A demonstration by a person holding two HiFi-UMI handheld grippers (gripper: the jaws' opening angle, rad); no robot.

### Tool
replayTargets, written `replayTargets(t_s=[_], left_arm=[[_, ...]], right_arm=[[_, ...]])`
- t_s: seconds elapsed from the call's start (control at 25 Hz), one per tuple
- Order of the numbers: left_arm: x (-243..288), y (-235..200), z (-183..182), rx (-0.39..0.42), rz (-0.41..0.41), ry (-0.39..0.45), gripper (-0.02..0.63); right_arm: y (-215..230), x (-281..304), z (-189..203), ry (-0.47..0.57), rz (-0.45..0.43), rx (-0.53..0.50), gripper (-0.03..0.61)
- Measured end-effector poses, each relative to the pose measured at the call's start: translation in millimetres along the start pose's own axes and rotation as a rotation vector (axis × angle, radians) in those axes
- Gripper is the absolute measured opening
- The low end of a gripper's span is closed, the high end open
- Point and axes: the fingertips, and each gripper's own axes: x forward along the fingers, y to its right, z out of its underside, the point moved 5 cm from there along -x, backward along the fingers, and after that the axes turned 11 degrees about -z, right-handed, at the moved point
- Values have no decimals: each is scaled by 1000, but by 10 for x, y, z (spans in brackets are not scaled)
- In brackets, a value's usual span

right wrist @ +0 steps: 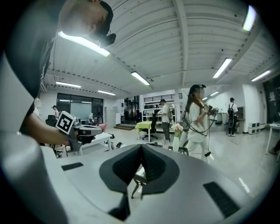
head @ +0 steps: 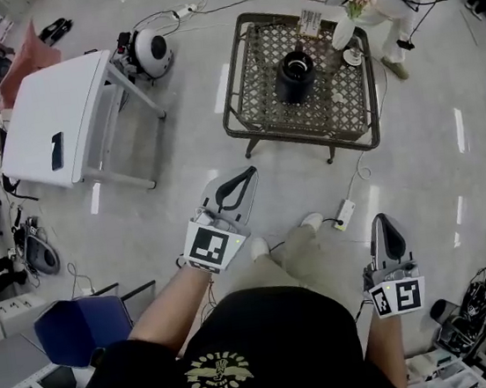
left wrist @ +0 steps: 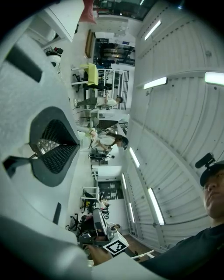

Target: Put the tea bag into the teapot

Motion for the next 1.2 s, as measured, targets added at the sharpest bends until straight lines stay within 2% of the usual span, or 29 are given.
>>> replayTargets(t_s=[0.2,0.36,0.84,1.2], left_arm=[[283,63,-119,-12,-31,19,-5],[480,200,-241,-16,-15,27,-5],[1020,324,-214,-46,-40,6,-5],[1370,321,-372,-18,-85,9,-5]], right_arm=[[329,162,-40,-2,-28,-38,5],[573,295,-155,12,-48,-51,5],[1057,618,-136,-10,-121,-46,5],[1452,783,-239,12,-148,-56,5]])
